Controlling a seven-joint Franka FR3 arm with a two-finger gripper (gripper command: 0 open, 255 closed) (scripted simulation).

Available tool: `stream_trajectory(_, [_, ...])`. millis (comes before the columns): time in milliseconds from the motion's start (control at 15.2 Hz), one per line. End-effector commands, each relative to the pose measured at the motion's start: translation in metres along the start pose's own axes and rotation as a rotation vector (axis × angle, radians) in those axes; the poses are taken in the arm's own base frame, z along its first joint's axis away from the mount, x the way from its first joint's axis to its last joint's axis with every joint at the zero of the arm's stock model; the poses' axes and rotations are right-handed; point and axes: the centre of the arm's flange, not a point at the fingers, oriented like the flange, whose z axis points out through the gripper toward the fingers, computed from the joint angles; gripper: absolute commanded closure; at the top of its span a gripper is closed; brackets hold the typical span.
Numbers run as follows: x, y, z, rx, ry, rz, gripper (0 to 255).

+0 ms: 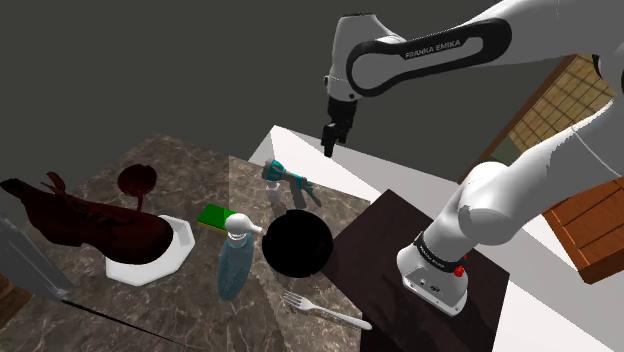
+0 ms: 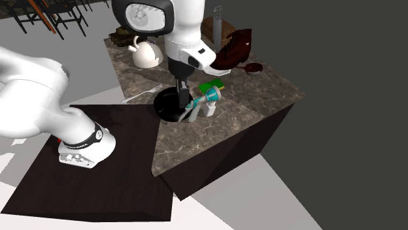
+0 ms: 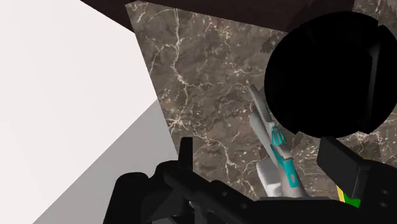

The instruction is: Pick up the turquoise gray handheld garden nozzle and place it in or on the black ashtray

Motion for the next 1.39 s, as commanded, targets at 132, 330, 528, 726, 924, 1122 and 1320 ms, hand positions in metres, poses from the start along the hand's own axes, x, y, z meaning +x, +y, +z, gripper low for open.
stream_trajectory(132, [0.038,-0.026,0.029,0.004,0.003,-0.065,0])
stream_trajectory(330, [0.062,-0.047,0.051,0.008,0.004,-0.113,0])
stream_trajectory(528, [0.086,-0.07,0.073,0.011,0.005,-0.16,0])
stream_trajectory(726, [0.094,-0.078,0.091,0.012,0.006,-0.176,0])
stream_trajectory(924, [0.094,-0.078,0.107,0.012,0.006,-0.176,0])
stream_trajectory(1122, [0.094,-0.078,0.12,0.012,0.006,-0.176,0])
stream_trajectory(1320, [0.094,-0.078,0.12,0.012,0.006,-0.176,0])
